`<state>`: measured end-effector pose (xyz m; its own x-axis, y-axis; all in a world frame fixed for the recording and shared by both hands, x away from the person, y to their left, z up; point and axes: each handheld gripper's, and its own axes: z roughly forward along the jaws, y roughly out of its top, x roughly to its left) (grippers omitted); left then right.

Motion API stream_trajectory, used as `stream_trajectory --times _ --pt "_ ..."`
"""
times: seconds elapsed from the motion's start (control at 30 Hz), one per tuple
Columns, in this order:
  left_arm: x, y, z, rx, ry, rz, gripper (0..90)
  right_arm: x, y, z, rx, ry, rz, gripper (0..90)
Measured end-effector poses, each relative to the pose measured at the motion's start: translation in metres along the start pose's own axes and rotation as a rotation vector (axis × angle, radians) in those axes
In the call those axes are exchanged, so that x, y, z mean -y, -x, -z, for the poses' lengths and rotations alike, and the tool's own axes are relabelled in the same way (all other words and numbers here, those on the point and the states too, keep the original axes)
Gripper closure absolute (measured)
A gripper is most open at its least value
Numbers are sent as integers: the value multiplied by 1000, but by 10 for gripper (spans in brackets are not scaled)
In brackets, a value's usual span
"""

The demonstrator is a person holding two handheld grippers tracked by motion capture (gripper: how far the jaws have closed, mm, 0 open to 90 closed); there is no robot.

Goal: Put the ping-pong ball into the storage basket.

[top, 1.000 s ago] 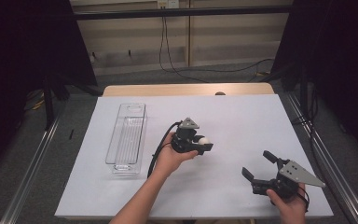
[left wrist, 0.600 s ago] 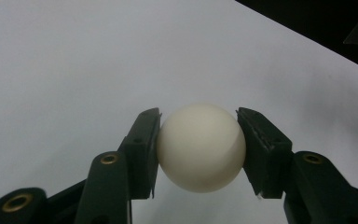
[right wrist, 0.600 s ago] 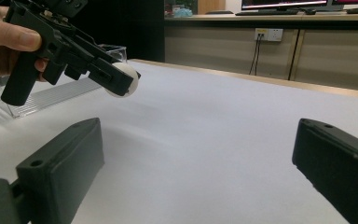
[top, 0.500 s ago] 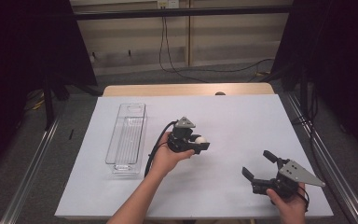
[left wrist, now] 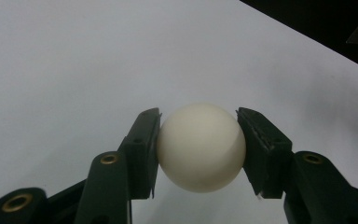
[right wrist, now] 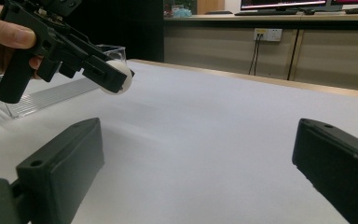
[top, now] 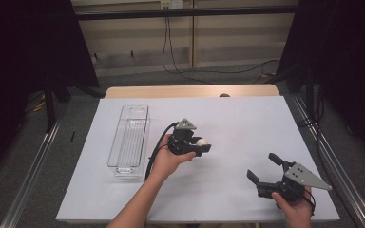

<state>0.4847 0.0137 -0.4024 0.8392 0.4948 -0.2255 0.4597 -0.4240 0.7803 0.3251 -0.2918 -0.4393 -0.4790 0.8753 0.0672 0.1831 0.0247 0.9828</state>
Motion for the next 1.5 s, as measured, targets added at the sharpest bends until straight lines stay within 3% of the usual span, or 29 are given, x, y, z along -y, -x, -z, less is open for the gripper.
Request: stream_trajectory --times 0.57,0.63,0.73,1.5 --pt "4 -5 7 -23 -15 16 511 0 0 0 -2 -3 2 16" --pt "6 -5 6 -25 6 30 511 0 0 0 -2 -3 1 16" --pt "6 -7 9 -27 -10 25 511 0 0 0 0 -2 1 16" --pt "11 -13 19 -46 -2 48 511 0 0 0 -2 -3 2 16"
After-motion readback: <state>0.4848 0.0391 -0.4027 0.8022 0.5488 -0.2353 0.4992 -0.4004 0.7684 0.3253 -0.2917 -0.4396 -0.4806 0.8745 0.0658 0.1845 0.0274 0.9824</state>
